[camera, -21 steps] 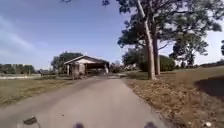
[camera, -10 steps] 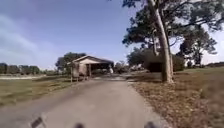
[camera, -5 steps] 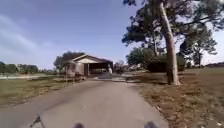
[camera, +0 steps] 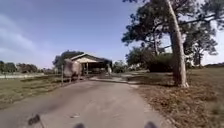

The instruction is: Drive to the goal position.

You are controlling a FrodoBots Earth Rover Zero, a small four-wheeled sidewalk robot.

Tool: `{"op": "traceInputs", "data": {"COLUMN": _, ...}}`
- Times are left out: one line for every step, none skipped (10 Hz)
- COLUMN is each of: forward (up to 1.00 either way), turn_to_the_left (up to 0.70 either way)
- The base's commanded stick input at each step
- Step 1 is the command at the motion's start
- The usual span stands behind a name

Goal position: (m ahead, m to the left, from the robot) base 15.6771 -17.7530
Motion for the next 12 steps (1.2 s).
{"op": "traceInputs", "data": {"forward": 1.0, "turn_to_the_left": 0.02}}
{"op": "traceInputs", "data": {"forward": 1.0, "turn_to_the_left": 0.02}}
{"op": "traceInputs", "data": {"forward": 1.0, "turn_to_the_left": 0.02}}
{"op": "traceInputs", "data": {"forward": 1.0, "turn_to_the_left": 0.02}}
{"op": "traceInputs", "data": {"forward": 1.0, "turn_to_the_left": 0.02}}
{"op": "traceInputs", "data": {"forward": 1.0, "turn_to_the_left": 0.12}}
{"op": "traceInputs", "data": {"forward": 1.0, "turn_to_the_left": 0.27}}
{"op": "traceInputs", "data": {"forward": 1.0, "turn_to_the_left": 0.31}}
{"op": "traceInputs", "data": {"forward": 1.0, "turn_to_the_left": 0.35}}
{"op": "traceInputs", "data": {"forward": 1.0, "turn_to_the_left": 0.39}}
{"op": "traceInputs", "data": {"forward": 1.0, "turn_to_the_left": 0.35}}
{"op": "traceInputs", "data": {"forward": 1.0, "turn_to_the_left": 0.24}}
